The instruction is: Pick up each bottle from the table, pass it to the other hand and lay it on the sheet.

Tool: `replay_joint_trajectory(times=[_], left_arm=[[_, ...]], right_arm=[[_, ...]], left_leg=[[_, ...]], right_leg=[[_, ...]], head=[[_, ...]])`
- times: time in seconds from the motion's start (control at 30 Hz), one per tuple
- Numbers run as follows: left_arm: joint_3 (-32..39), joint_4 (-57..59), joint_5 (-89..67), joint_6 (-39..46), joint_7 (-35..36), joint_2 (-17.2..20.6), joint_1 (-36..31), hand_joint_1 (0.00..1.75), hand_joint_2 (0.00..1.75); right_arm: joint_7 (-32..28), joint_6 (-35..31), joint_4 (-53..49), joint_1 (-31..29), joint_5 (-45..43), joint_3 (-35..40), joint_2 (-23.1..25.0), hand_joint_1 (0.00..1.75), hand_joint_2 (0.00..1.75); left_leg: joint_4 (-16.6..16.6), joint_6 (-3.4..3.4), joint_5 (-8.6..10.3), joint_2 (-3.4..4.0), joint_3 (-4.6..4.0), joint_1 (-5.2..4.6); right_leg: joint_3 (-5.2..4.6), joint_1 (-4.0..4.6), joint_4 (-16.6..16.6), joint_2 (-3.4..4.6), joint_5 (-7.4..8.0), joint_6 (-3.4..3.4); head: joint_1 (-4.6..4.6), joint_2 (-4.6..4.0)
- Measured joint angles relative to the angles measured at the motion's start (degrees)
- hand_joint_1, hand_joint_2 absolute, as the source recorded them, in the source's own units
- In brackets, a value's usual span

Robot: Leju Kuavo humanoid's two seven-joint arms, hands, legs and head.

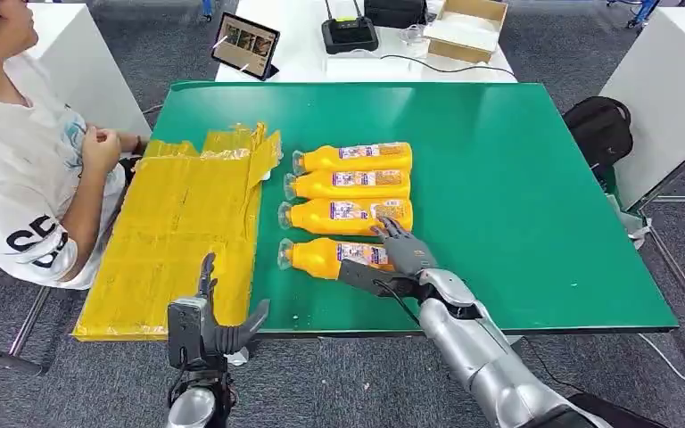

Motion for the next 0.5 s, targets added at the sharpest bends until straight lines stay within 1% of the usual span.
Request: replay_joint_trajectory(times=[0.03, 0.07, 0.1, 0.13, 0.17, 0.2, 0.23, 0.27, 0.3, 0.37, 0.43, 0.5], left_arm=[[0.0, 0.2, 0.0, 0.0, 0.0, 0.0, -0.1, 0.0, 1.75], [0.0, 0.3, 0.1, 0.0, 0.0, 0.0, -0.1, 0.0, 1.75], [0.0, 0.4, 0.1, 0.0, 0.0, 0.0, -0.2, 0.0, 1.75], [0.0, 0.5, 0.3, 0.0, 0.0, 0.0, -0.3, 0.0, 1.75], [0.0, 0.8, 0.4, 0.0, 0.0, 0.0, -0.5, 0.0, 1.75], [0.0, 0.9, 0.4, 0.0, 0.0, 0.0, -0.6, 0.0, 1.75], [0.0, 1.1, 0.5, 0.0, 0.0, 0.0, -0.8, 0.0, 1.75], [0.0, 1.2, 0.6, 0.0, 0.0, 0.0, -0.9, 0.0, 1.75], [0.0, 1.4, 0.8, 0.1, 0.0, 0.0, -1.0, 0.0, 1.75], [0.0, 1.7, 1.1, 0.1, -0.1, 0.0, -1.1, 0.0, 1.75], [0.0, 1.8, 1.2, 0.1, -0.1, 0.0, -1.1, 0.0, 1.75], [0.0, 1.8, 1.2, 0.1, -0.1, 0.0, -1.1, 0.0, 1.75]], right_arm=[[0.0, 0.2, 0.2, -0.1, -0.1, 0.2, -0.1, 0.19, 1.75], [0.0, 0.6, 0.3, -0.3, -0.6, 0.4, -0.2, 0.52, 1.75], [0.0, 1.1, 0.5, -0.5, -1.1, 0.6, -0.3, 1.01, 1.75], [0.0, 1.6, 0.7, -0.8, -1.6, 0.8, -0.5, 1.33, 1.75], [0.0, 1.9, 1.1, -1.2, -2.1, 1.1, -0.7, 1.36, 1.75], [0.0, 2.3, 1.3, -1.4, -2.5, 1.4, -0.8, 1.34, 1.75], [-0.2, 2.6, 1.4, -1.7, -3.1, 1.7, -0.9, 1.43, 1.75], [-0.4, 2.9, 1.5, -1.8, -3.7, 1.9, -1.0, 1.43, 1.75], [-0.5, 3.1, 1.7, -2.0, -4.1, 2.2, -1.0, 1.47, 1.75], [-0.5, 3.0, 1.9, -2.1, -4.8, 2.7, -1.2, 1.47, 1.75], [-0.5, 2.6, 2.0, -2.2, -5.0, 3.0, -1.3, 1.59, 1.75], [-0.5, 2.4, 2.1, -2.2, -5.0, 3.3, -1.3, 1.64, 1.75]], left_leg=[[0.0, 0.0, 0.0, 0.0, 0.02, 0.0], [0.0, 0.0, 0.0, 0.0, 0.04, 0.0], [0.0, 0.0, 0.0, 0.01, 0.07, 0.0], [0.0, 0.0, 0.0, 0.01, 0.09, 0.0], [0.0, 0.0, 0.0, 0.01, 0.12, 0.0], [0.0, 0.0, 0.0, 0.0, 0.13, 0.0], [0.0, 0.0, 0.0, 0.0, 0.15, 0.0], [0.0, 0.0, -0.01, 0.01, 0.17, 0.0], [0.0, 0.0, 0.0, 0.01, 0.18, 0.0], [0.0, 0.0, 0.0, 0.01, 0.2, 0.0], [0.0, 0.0, 0.01, 0.0, 0.2, 0.0], [0.0, 0.0, 0.01, 0.0, 0.2, 0.0]], right_leg=[[0.02, 0.0, 0.0, 0.0, 0.0, 0.0], [0.03, 0.0, 0.0, 0.0, 0.0, 0.0], [0.05, 0.0, 0.0, 0.0, 0.01, -0.01], [0.08, 0.0, 0.0, 0.0, 0.01, -0.01], [0.1, 0.0, 0.0, 0.0, 0.01, -0.01], [0.11, 0.0, 0.0, 0.0, 0.01, -0.01], [0.13, 0.0, 0.0, 0.0, 0.01, -0.01], [0.13, 0.0, 0.0, 0.0, 0.01, -0.02], [0.13, 0.0, 0.0, 0.0, 0.03, -0.05], [0.14, 0.0, 0.0, 0.0, 0.04, -0.06], [0.15, 0.01, 0.0, 0.0, 0.04, -0.06], [0.16, 0.01, 0.0, 0.0, 0.04, -0.06]], head=[[0.0, 0.0], [-0.02, 0.0], [-0.02, 0.0], [0.0, 0.0], [0.0, 0.0], [0.0, 0.0], [0.02, 0.0], [0.0, 0.0], [-0.02, 0.0], [-0.02, 0.0], [-0.04, 0.0], [-0.02, 0.0]])
